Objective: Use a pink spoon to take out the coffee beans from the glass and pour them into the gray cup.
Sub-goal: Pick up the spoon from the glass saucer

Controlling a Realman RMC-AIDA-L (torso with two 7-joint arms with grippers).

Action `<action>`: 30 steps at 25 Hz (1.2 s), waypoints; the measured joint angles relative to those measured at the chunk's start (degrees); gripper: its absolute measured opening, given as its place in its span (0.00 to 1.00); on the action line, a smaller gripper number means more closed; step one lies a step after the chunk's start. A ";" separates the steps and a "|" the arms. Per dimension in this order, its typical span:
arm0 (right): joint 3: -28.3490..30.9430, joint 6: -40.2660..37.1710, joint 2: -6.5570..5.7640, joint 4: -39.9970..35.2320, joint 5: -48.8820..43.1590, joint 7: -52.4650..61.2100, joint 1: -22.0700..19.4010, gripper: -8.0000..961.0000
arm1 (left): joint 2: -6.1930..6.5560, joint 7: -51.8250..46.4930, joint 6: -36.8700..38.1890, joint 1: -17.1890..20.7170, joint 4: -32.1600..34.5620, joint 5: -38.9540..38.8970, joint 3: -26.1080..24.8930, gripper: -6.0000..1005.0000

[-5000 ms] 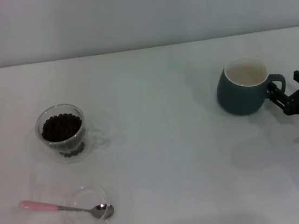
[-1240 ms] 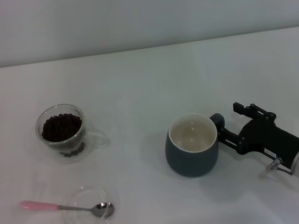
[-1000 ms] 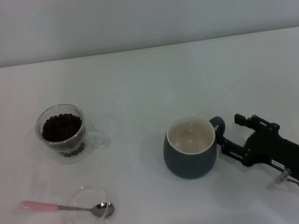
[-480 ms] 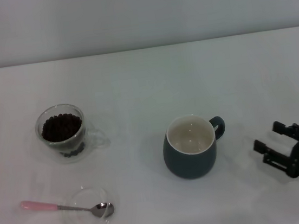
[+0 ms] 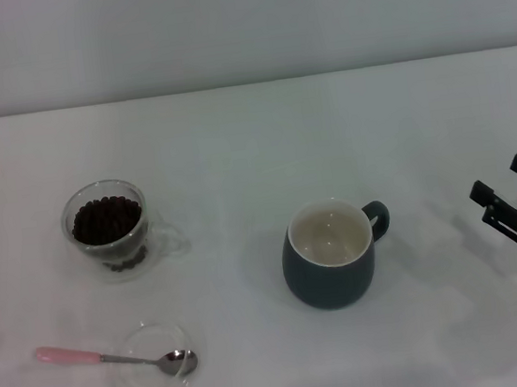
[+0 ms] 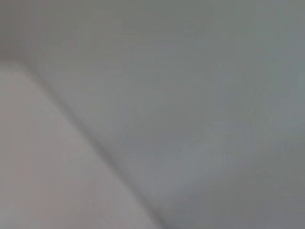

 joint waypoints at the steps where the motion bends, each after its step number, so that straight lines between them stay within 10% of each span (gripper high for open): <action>1: 0.02 0.16 0.01 -0.19 0.01 -0.27 0.19 0.79 | 0.00 0.00 0.00 0.00 0.00 0.00 0.00 0.77; 5: 0.10 0.38 0.06 -1.19 0.13 -1.71 0.59 0.79 | 1.34 -6.94 0.99 -2.78 0.78 11.27 0.00 0.77; 30: 0.31 0.57 0.07 -2.26 0.64 -2.21 0.05 0.79 | -2.12 -5.74 6.43 -5.48 -1.54 20.02 0.00 0.77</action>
